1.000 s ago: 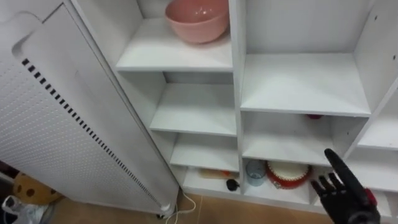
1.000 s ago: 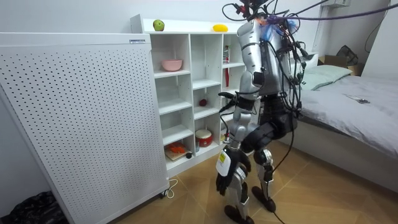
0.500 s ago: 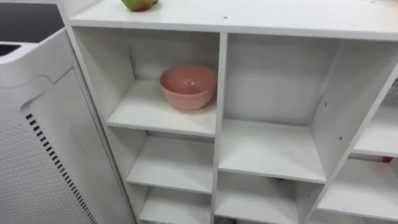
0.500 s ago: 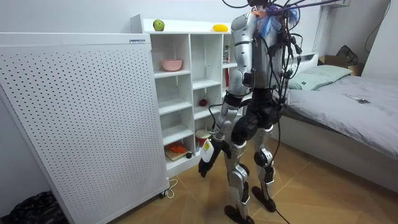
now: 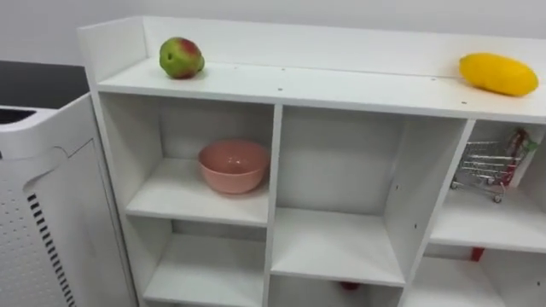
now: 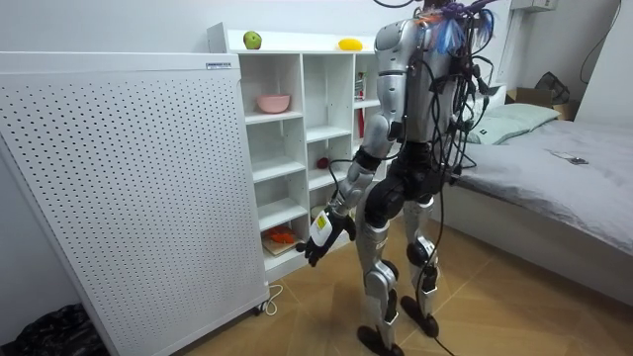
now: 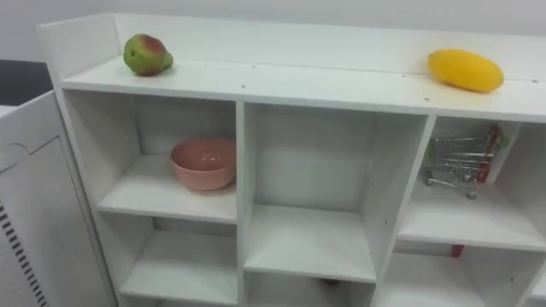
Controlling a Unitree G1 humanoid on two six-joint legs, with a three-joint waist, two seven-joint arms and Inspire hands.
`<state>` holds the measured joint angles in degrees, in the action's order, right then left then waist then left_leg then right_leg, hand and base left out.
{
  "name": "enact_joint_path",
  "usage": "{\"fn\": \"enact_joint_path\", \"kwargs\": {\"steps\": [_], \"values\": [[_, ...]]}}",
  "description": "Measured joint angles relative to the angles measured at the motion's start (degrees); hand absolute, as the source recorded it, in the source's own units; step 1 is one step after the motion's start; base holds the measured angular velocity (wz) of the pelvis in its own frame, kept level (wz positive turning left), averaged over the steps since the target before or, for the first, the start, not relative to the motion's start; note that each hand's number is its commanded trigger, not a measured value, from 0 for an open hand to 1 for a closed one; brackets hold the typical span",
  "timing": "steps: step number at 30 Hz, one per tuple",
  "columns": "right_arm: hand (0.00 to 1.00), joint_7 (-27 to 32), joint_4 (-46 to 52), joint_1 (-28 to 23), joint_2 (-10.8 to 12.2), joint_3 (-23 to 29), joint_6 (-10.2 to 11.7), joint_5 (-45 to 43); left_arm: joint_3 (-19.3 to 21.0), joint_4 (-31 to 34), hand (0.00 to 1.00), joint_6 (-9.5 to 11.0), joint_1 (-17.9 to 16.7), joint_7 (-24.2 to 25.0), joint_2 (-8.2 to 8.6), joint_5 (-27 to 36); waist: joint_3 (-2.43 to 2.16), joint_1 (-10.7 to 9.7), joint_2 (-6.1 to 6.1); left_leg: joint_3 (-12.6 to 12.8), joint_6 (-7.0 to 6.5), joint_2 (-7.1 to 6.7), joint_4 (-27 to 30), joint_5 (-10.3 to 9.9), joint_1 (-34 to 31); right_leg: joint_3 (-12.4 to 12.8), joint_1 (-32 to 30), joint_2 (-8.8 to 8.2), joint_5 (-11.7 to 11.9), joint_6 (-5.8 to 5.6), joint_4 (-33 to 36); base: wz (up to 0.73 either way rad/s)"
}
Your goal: Arrange fruit in the closet
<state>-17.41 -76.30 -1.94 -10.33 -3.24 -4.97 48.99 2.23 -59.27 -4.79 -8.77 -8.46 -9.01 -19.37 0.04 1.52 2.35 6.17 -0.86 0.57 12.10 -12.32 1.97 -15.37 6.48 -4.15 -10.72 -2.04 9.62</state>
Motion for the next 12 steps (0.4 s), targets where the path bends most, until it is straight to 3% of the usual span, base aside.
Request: {"fn": "enact_joint_path", "kwargs": {"steps": [4,8,12], "values": [[0.00,1.87,-0.12,-4.47,0.94,0.59,-0.14,-1.19,2.43,-1.28,0.00,-0.67,-0.52,0.02,1.56,0.97,0.10,-0.50,-0.90,0.30,0.01,-0.03,-0.54,0.01,1.49,1.49,0.82,0.12,0.00,0.00,-0.03,-0.07],[0.00,2.38,-1.39,-6.15,1.85,4.73,-0.29,-4.68,5.98,-2.45,0.00,-1.11,-1.01,0.21,3.96,1.25,0.14,-1.32,-1.83,1.51,0.00,0.16,-0.66,-0.01,1.79,4.31,0.33,0.45,0.07,0.12,-0.02,-0.15],[0.00,3.19,-0.97,-6.14,1.76,5.72,-0.18,-7.80,6.60,-2.62,0.00,-1.22,-1.23,0.23,4.10,1.92,0.01,-2.26,-1.97,1.54,0.00,0.03,-0.79,0.00,2.03,4.59,0.46,0.49,0.08,0.13,-0.91,-0.05]]}}
